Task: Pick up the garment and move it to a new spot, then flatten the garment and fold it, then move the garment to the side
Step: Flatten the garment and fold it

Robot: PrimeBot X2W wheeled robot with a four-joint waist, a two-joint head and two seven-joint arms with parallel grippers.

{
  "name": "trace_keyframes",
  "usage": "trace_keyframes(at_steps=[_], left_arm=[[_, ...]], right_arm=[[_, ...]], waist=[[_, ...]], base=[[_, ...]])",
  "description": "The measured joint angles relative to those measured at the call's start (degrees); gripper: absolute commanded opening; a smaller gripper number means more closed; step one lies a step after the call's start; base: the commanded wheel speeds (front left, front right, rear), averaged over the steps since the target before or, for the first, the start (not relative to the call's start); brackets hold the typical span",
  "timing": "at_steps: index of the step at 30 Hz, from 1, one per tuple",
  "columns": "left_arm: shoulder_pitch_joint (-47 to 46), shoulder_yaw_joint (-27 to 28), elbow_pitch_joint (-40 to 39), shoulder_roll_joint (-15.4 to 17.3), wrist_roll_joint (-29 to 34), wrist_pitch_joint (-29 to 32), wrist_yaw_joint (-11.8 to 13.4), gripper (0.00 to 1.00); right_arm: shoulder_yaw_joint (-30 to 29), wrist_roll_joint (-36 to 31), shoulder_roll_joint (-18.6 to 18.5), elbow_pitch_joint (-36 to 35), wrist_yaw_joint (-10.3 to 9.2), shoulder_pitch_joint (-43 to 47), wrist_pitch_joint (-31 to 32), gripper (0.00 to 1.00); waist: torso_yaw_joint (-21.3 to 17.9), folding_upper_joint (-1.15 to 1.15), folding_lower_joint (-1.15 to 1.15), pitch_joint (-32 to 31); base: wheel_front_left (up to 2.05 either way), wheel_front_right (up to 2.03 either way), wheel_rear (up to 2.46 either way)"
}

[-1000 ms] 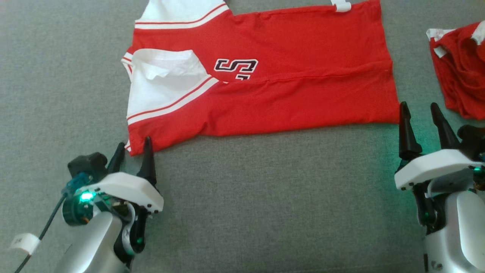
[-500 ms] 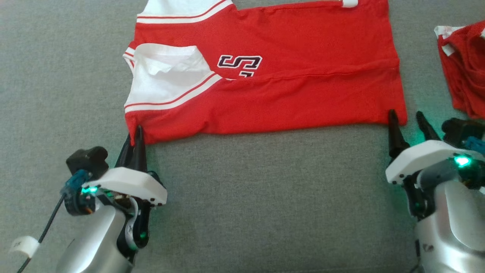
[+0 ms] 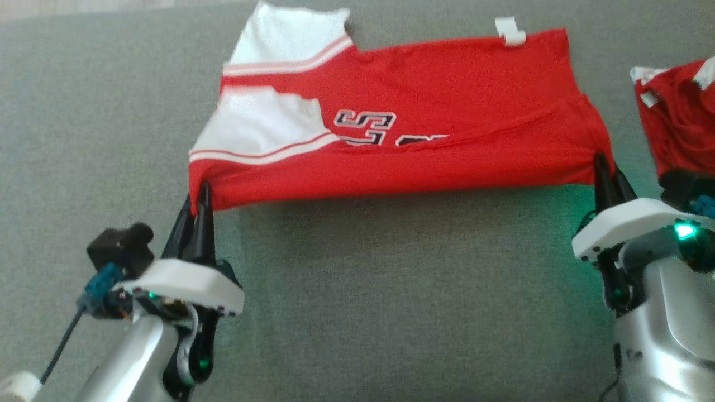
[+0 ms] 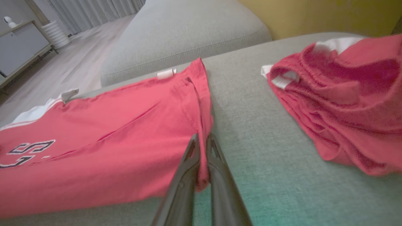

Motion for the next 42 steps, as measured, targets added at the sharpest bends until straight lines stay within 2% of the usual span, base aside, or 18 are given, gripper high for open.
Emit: trace_keyframes(at_steps=[4, 9, 14, 18, 20, 21, 22, 23, 25, 30, 34, 38, 42], left_arm=[[3.43, -1.22, -5.09, 2.20, 0.88, 1.85, 1.11, 0.00], [11.18, -2.27, -11.51, 4.13, 0.86, 3.92, 3.87, 0.00], [19.84, -3.45, -13.97, 3.99, -0.64, 4.00, 6.12, 0.00], [22.20, -3.88, -13.05, 3.35, -1.30, 2.96, 6.08, 0.00], [22.09, -4.10, -12.00, 3.25, -1.27, 2.89, 6.02, 0.00], [22.09, -4.22, -11.57, 3.20, -1.26, 2.89, 6.01, 0.00], [22.08, -4.45, -11.22, 3.21, -1.26, 2.89, 5.95, 0.13], [22.08, -4.64, -10.89, 3.18, -1.27, 2.89, 5.54, 0.38], [22.07, -4.89, -10.48, 3.18, -1.27, 2.91, 5.47, 0.99], [19.97, -3.91, -12.09, 4.83, -0.49, 3.57, 5.43, 1.00], [12.79, -2.76, -13.96, 8.90, 1.92, 6.19, 4.80, 1.00], [0.68, -1.45, -15.62, 12.23, 3.97, 10.93, 2.10, 1.00], [-13.27, -1.30, -14.26, 14.21, 4.92, 16.93, -1.24, 1.00]], right_arm=[[-0.76, -0.38, 0.00, -5.39, 0.00, 4.05, 1.32, 0.00], [-0.76, -0.33, 0.11, -12.93, 0.00, 15.51, 5.42, 0.00], [-1.01, 1.69, 0.20, -18.09, 0.00, 24.14, 7.95, 0.00], [-1.33, 2.65, 0.32, -19.33, 0.00, 27.58, 8.40, 0.00], [-1.43, 2.69, 0.35, -19.49, 0.00, 28.27, 8.42, 0.29], [-1.47, 2.67, 0.37, -19.50, 0.00, 28.32, 8.27, 0.76], [-1.63, 2.65, 0.41, -19.54, 0.00, 28.32, 8.16, 1.00], [-1.83, 2.65, 0.42, -19.53, 0.00, 28.31, 7.97, 1.00], [-2.16, 2.59, 0.42, -19.65, 0.00, 28.32, 7.66, 1.00], [-2.83, 1.93, 0.42, -22.15, 0.00, 28.17, 7.15, 1.00], [-3.09, 0.58, 0.42, -25.41, 0.00, 26.99, 6.71, 1.00], [-2.11, -1.31, 0.40, -28.73, 0.00, 22.55, 6.99, 1.00], [0.67, -3.80, 0.35, -30.37, 0.00, 16.09, 7.70, 1.00]], waist=[[0.19, 0.00, -0.01, -2.50], [0.39, 0.00, -0.01, -5.20], [0.35, 0.00, -0.01, -6.75], [0.38, 0.00, -0.01, -7.21], [0.32, 0.00, -0.01, -7.08], [0.20, 0.00, 0.00, -7.00], [0.06, 0.00, 0.00, -6.89], [-0.09, 0.00, 0.00, -6.76], [-0.40, 0.00, 0.00, -6.59], [-1.12, 0.00, 0.00, -6.15], [-1.44, 0.00, 0.00, -5.49], [-1.90, 0.00, 0.00, -4.02], [-2.82, 0.00, 0.01, -1.43]], base=[[0.00, 0.00, 0.00], [0.00, 0.00, 0.00], [0.00, 0.00, 0.00], [0.00, 0.00, 0.00], [0.00, 0.00, 0.00], [0.00, 0.00, 0.00], [0.00, 0.00, 0.00], [0.00, 0.00, 0.00], [0.00, 0.00, 0.00], [0.00, 0.00, 0.00], [0.00, 0.00, 0.00], [0.00, 0.00, 0.00], [0.00, 0.00, 0.00]])
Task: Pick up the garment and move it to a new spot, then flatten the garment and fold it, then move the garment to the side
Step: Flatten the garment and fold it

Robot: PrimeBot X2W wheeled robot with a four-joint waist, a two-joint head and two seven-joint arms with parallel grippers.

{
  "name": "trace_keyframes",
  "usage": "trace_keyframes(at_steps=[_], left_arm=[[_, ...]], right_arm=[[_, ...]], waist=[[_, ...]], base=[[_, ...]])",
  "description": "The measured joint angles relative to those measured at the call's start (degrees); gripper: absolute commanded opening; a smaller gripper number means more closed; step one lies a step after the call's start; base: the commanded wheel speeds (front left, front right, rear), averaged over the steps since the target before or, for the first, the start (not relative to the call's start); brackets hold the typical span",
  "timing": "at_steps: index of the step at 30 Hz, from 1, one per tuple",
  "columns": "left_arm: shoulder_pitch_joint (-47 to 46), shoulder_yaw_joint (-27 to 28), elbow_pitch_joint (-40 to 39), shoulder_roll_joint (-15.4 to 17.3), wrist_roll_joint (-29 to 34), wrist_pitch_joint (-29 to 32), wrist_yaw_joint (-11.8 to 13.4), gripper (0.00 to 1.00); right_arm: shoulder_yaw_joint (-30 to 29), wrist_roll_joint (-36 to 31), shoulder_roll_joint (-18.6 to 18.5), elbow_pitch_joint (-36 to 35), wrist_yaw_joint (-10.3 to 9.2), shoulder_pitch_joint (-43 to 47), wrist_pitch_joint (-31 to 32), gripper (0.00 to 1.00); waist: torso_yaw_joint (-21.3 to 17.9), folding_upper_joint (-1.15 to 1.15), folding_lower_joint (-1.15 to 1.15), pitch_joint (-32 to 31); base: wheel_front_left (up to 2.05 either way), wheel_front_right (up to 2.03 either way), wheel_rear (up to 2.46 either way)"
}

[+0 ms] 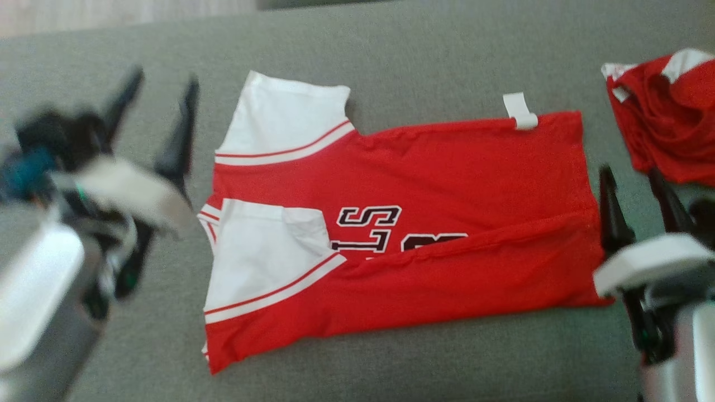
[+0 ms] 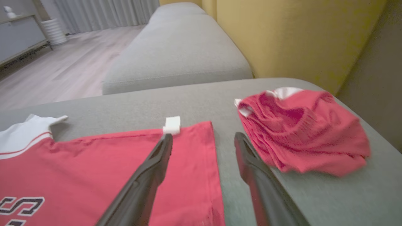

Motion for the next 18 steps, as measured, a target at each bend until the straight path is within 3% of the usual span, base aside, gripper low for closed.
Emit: trace_keyframes(at_steps=[5, 10, 18], left_arm=[[-13.23, -1.36, 6.05, 0.30, 0.89, 7.34, -4.72, 1.00], [-19.71, -3.81, 12.81, -0.32, 1.22, 11.84, -7.53, 1.00], [-24.99, -4.86, 22.96, -0.43, 2.41, 14.94, -9.87, 1.00]], right_arm=[[4.63, -0.01, -0.08, 0.21, 0.00, -7.20, 1.37, 1.00], [7.47, -0.16, -0.21, 0.88, 0.00, -11.83, 1.56, 1.00], [12.04, 0.03, -0.29, 2.32, 0.00, -17.72, 1.04, 1.00]], waist=[[-1.95, 0.00, 0.01, 4.53], [-3.71, 0.00, 0.01, 8.68], [-8.00, 0.00, 0.01, 16.00]], base=[[0.00, 0.00, 0.00], [0.00, 0.00, 0.00], [0.00, 0.00, 0.00]])
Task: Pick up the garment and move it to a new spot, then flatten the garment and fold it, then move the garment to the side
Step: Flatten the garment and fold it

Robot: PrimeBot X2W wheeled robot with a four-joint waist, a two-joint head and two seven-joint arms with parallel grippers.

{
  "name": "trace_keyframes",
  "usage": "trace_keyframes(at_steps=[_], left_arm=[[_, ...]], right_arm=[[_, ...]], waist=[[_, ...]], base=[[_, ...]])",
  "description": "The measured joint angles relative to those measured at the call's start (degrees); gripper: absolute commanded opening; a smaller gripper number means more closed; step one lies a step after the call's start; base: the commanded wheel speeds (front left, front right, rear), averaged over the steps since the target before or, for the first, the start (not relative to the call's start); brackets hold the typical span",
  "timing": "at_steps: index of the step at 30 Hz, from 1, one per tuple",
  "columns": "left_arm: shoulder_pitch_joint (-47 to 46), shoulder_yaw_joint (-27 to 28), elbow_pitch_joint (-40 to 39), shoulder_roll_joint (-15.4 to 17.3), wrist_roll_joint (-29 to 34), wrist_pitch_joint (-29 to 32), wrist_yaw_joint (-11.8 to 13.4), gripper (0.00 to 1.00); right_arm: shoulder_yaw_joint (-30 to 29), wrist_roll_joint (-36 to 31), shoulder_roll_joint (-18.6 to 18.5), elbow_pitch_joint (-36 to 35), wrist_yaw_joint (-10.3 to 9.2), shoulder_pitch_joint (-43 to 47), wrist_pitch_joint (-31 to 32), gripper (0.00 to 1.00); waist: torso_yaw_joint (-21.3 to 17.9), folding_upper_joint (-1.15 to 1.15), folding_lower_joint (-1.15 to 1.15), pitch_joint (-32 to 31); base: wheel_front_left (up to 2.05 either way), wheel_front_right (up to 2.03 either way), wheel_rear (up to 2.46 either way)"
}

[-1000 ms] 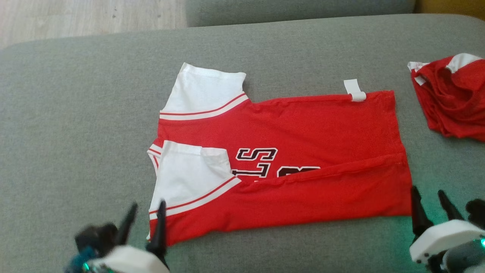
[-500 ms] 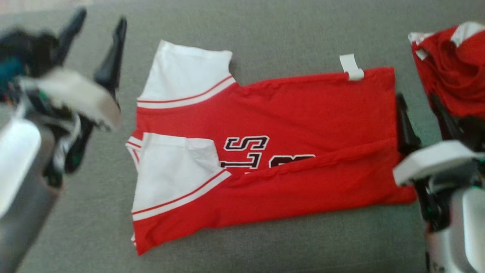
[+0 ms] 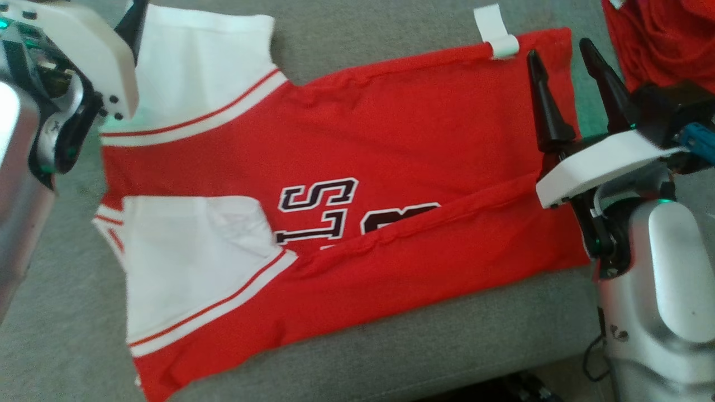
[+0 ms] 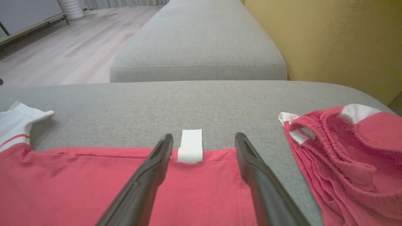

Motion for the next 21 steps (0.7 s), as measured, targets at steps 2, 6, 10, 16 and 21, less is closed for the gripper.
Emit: trace_keyframes(at_steps=[2, 6, 10, 16, 21], left_arm=[[-0.21, 0.00, 1.63, 0.07, -0.20, 0.85, -0.01, 1.00], [-0.20, 0.01, 3.65, 0.34, -0.75, 1.51, 0.02, 1.00], [-0.25, 0.08, 3.98, 0.67, -2.14, 3.38, -0.54, 1.00], [-0.44, -0.62, 2.22, 1.31, -3.61, 7.55, -1.05, 0.48], [0.10, -0.98, 0.71, 1.89, -4.11, 8.78, -0.88, 0.00]], right_arm=[[0.32, 0.23, 0.00, 0.31, 0.00, -0.56, -0.34, 1.00], [0.64, 0.47, -0.02, 0.66, 0.00, -1.30, -0.63, 1.00], [0.69, 0.64, -0.02, 0.86, 0.00, -1.30, -1.11, 1.00], [0.58, 0.63, -0.02, 0.86, 0.00, -1.39, -1.33, 1.00], [0.56, 0.58, -0.02, 0.81, 0.00, -2.37, -1.11, 1.00]], waist=[[-1.13, 0.00, 0.00, 1.29], [-2.88, 0.00, -0.01, 3.09], [-3.62, 0.00, -0.02, 3.78], [-3.09, 0.00, -0.02, 3.51], [-2.23, 0.00, -0.02, 3.15]], base=[[0.00, 0.00, 0.00], [0.00, 0.00, 0.00], [0.00, 0.00, 0.00], [0.00, 0.00, 0.00], [0.00, 0.00, 0.00]])
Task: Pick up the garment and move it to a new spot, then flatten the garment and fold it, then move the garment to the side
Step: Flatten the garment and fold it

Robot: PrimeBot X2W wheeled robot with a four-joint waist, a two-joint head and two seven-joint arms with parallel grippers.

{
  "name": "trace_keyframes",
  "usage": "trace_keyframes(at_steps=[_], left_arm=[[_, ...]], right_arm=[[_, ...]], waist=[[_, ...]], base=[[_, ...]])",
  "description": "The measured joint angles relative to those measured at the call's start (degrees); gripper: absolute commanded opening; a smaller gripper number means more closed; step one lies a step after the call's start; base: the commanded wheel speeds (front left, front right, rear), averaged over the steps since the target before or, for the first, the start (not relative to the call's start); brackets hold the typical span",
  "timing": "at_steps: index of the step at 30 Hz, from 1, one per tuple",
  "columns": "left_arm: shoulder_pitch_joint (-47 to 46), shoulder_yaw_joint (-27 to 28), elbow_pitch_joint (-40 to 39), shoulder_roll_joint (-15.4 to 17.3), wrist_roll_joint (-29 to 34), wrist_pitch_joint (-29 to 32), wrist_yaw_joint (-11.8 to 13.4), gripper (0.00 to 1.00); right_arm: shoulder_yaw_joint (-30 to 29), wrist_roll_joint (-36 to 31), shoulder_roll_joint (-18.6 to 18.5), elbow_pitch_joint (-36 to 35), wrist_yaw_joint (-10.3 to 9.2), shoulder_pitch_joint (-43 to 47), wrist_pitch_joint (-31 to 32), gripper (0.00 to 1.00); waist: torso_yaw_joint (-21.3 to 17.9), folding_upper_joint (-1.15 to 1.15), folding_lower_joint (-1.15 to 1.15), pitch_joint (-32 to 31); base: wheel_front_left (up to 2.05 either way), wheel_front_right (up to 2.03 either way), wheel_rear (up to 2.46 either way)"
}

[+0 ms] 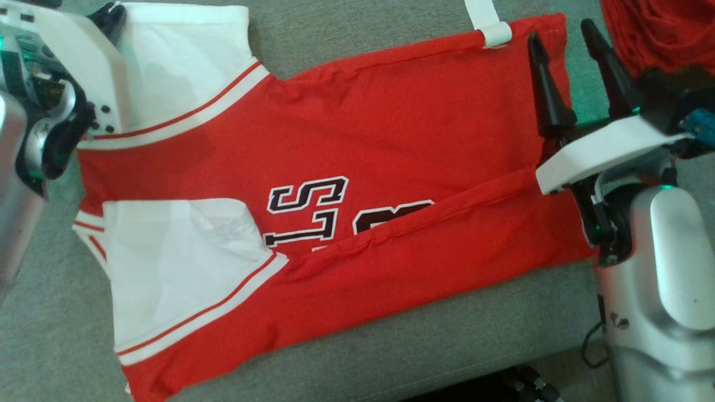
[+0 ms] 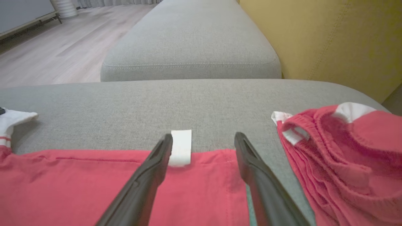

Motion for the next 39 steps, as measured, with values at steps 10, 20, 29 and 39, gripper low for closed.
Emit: trace_keyframes(at_steps=[10, 20, 29, 39], left_arm=[[0.82, 0.19, -2.63, -1.94, 1.25, -8.56, 0.98, 0.00], [1.22, 0.01, -7.97, -3.87, 1.67, -13.04, 0.94, 0.00], [3.28, -0.30, -10.45, -4.36, 1.64, -14.06, 1.52, 0.00], [4.81, -0.43, -10.37, -4.85, 0.68, -15.69, 1.54, 0.00]], right_arm=[[-2.14, -2.21, -3.52, 6.16, 0.00, -5.04, 5.02, 1.00], [-2.49, -2.22, -9.06, 16.94, 0.00, -8.43, 12.23, 1.00], [-2.27, 0.01, -9.69, 22.53, 0.00, -11.45, 13.05, 0.34], [-1.22, 0.04, -10.24, 27.16, 0.00, -12.85, 9.18, 0.00]], waist=[[2.79, 0.00, 0.00, -1.77], [7.05, 0.00, 0.00, -3.83], [8.76, 0.00, 0.00, -4.35], [9.33, 0.00, 0.00, -6.25]], base=[[0.00, 0.00, 0.00], [0.00, 0.00, 0.00], [0.00, 0.00, 0.00], [0.00, 0.00, 0.00]])
